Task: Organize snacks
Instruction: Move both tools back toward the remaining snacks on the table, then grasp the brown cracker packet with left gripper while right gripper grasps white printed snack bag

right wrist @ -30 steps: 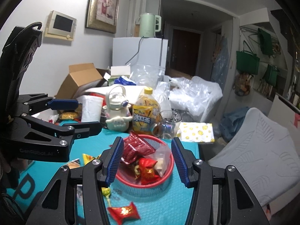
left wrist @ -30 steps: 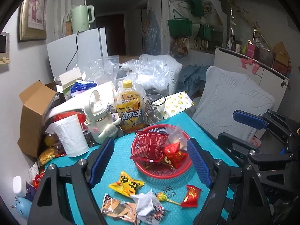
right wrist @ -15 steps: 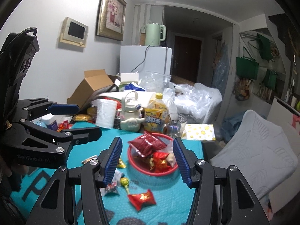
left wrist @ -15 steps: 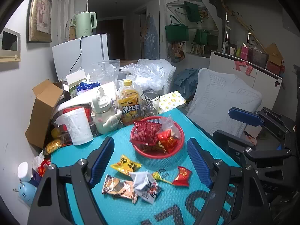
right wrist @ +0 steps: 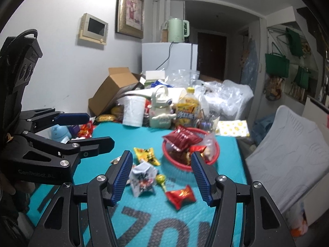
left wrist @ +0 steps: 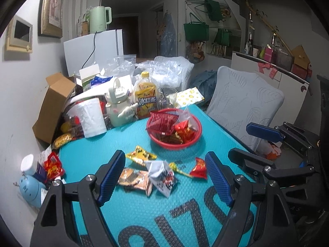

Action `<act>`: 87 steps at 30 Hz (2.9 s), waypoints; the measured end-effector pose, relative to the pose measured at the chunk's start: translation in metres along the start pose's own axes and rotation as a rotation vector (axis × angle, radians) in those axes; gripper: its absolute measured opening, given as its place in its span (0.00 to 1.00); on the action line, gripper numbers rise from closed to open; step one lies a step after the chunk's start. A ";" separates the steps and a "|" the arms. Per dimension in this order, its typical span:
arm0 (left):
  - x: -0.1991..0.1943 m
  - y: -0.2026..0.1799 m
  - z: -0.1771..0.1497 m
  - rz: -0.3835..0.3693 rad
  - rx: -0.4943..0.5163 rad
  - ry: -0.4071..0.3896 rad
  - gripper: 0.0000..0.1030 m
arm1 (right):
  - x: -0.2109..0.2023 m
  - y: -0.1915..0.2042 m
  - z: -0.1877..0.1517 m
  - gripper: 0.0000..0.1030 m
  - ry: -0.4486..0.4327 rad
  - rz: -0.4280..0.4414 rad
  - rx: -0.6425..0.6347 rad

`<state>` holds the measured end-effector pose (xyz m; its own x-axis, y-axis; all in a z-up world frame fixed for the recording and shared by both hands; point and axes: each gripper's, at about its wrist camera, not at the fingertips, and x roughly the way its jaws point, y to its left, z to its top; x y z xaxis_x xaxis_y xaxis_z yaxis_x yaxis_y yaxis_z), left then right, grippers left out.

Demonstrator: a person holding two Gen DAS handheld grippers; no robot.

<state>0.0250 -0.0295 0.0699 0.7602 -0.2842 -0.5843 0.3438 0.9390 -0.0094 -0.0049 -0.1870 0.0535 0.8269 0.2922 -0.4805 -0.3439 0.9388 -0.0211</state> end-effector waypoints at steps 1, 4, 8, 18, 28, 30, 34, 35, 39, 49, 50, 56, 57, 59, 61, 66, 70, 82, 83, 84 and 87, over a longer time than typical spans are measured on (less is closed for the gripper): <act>0.000 0.001 -0.004 0.003 -0.004 0.006 0.77 | 0.001 0.002 -0.003 0.57 0.005 0.005 0.000; 0.002 0.005 -0.014 0.004 -0.017 0.022 0.77 | 0.003 0.008 -0.011 0.57 0.019 0.018 0.000; 0.006 0.012 -0.029 0.005 -0.046 0.052 0.77 | 0.009 0.015 -0.023 0.57 0.041 0.045 0.010; 0.023 0.036 -0.065 0.026 -0.111 0.123 0.77 | 0.040 0.032 -0.047 0.57 0.116 0.105 0.011; 0.050 0.064 -0.088 0.060 -0.165 0.198 0.77 | 0.089 0.042 -0.065 0.57 0.219 0.157 0.020; 0.057 0.069 -0.091 0.064 -0.173 0.209 0.77 | 0.099 0.041 -0.067 0.57 0.240 0.158 0.024; 0.068 0.076 -0.097 0.075 -0.174 0.217 0.77 | 0.117 0.040 -0.070 0.60 0.273 0.152 0.021; 0.071 0.078 -0.098 0.080 -0.176 0.222 0.77 | 0.122 0.039 -0.071 0.62 0.280 0.150 0.020; 0.088 0.089 -0.102 0.079 -0.200 0.249 0.77 | 0.140 0.036 -0.072 0.67 0.298 0.139 0.013; 0.119 0.106 -0.099 0.075 -0.238 0.285 0.77 | 0.185 0.027 -0.076 0.79 0.355 0.106 -0.002; 0.121 0.107 -0.098 0.077 -0.234 0.286 0.77 | 0.188 0.027 -0.077 0.79 0.358 0.098 -0.010; 0.131 0.104 -0.091 0.057 -0.220 0.288 0.77 | 0.204 0.024 -0.081 0.80 0.376 0.094 -0.014; 0.133 0.103 -0.090 0.051 -0.219 0.289 0.77 | 0.205 0.023 -0.081 0.80 0.376 0.104 -0.008; 0.137 0.100 -0.088 0.047 -0.213 0.289 0.77 | 0.207 0.022 -0.082 0.75 0.375 0.121 -0.001; 0.141 0.097 -0.087 0.047 -0.205 0.294 0.77 | 0.207 0.020 -0.083 0.53 0.374 0.135 0.006; 0.154 0.087 -0.084 0.013 -0.192 0.310 0.77 | 0.199 0.013 -0.080 0.35 0.351 0.155 0.042; 0.165 0.075 -0.081 0.002 -0.162 0.325 0.77 | 0.195 0.006 -0.080 0.34 0.348 0.151 0.060; 0.171 0.095 -0.094 0.078 -0.192 0.374 0.77 | 0.194 -0.001 -0.084 0.34 0.368 0.171 0.098; 0.168 0.099 -0.096 0.091 -0.197 0.374 0.77 | 0.194 0.000 -0.084 0.34 0.370 0.176 0.097; 0.166 0.103 -0.097 0.106 -0.201 0.374 0.77 | 0.195 0.001 -0.084 0.34 0.370 0.179 0.097; 0.163 0.111 -0.099 0.153 -0.203 0.376 0.77 | 0.195 0.004 -0.083 0.34 0.372 0.186 0.091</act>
<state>0.1323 0.0473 -0.1066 0.5281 -0.0845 -0.8450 0.0992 0.9944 -0.0374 0.1180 -0.1414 -0.1131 0.5320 0.3876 -0.7528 -0.4173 0.8936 0.1652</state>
